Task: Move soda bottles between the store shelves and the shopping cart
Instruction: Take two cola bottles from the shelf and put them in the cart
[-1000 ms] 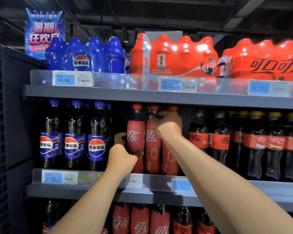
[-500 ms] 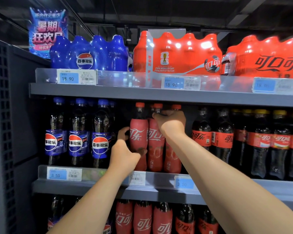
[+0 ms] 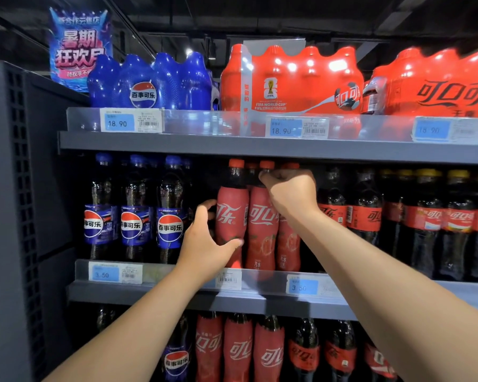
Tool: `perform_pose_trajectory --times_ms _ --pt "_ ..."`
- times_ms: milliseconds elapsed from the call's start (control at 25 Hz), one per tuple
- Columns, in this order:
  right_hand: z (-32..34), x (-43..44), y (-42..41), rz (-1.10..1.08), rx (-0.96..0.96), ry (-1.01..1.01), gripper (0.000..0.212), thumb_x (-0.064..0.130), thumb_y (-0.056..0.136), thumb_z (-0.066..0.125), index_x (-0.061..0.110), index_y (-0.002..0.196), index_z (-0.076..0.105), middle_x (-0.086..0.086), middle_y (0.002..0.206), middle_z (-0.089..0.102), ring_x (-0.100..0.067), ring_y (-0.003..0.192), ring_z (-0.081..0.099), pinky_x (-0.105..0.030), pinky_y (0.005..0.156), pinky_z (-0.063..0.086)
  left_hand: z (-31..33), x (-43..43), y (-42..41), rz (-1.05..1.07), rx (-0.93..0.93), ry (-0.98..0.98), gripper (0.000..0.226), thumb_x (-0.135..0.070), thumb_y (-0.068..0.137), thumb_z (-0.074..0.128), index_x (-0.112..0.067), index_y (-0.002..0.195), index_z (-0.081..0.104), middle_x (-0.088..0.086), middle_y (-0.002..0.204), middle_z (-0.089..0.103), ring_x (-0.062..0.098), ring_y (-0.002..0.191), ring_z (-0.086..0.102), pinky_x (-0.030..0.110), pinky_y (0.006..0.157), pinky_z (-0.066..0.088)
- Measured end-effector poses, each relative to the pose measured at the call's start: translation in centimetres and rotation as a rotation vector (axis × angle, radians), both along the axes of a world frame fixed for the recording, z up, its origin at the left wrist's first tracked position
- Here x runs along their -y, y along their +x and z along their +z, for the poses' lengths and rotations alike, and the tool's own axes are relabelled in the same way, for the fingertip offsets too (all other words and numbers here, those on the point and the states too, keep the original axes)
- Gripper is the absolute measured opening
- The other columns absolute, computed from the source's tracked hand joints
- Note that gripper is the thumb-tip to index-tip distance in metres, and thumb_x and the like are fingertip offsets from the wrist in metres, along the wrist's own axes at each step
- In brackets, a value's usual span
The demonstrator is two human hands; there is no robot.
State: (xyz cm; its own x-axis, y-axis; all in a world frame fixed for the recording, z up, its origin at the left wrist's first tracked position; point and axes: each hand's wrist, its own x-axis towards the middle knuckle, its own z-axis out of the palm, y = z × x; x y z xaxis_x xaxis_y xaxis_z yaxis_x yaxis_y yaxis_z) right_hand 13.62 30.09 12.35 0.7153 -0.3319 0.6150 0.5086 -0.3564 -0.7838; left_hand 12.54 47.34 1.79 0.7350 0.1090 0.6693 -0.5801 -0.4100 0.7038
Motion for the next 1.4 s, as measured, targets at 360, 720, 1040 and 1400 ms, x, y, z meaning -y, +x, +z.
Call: perform_pose_trajectory --times_ms 360,720,1040,1400 --pt "0.1 0.4 -1.6 0.137 -0.130 -0.008 0.026 0.038 0.084 0.076 0.018 0.067 0.076 -0.001 0.042 0.054 -0.014 0.033 0.044 -0.020 0.041 0.037 -0.5 -1.0 0.3 0.032 -0.051 0.020 0.090 -0.038 0.061 0.092 -0.046 0.131 0.035 -0.016 0.111 0.064 0.009 0.099 0.066 0.029 0.086 0.051" --pt "-8.1 4.1 -7.4 -0.385 0.071 -0.394 0.018 0.029 0.091 0.064 0.014 0.099 0.066 -0.001 0.082 0.071 -0.026 0.078 0.066 -0.033 0.069 0.046 -1.1 -1.1 1.1 0.053 -0.070 0.059 0.096 -0.048 0.060 0.092 -0.035 0.139 0.039 -0.010 0.116 0.068 0.008 0.105 0.066 0.034 0.096 0.053" --pt "-9.8 5.1 -4.4 -0.143 -0.230 -0.182 0.066 0.029 0.082 0.082 0.007 0.137 0.054 -0.007 0.129 0.066 -0.016 0.115 0.062 -0.022 0.089 0.043 -1.2 -1.0 1.2 0.047 -0.062 0.046 0.090 -0.045 0.061 0.093 -0.039 0.135 0.040 -0.010 0.114 0.068 0.008 0.104 0.066 0.029 0.091 0.051" --pt "-9.0 5.2 -2.6 -0.154 -0.320 -0.204 0.065 0.028 0.076 0.088 0.012 0.133 0.061 -0.005 0.094 0.073 -0.025 0.090 0.070 -0.034 0.083 0.057 -1.4 -1.0 1.2 0.039 -0.057 0.039 0.089 -0.045 0.063 0.092 -0.037 0.135 0.041 -0.010 0.117 0.065 0.009 0.107 0.064 0.029 0.091 0.049"
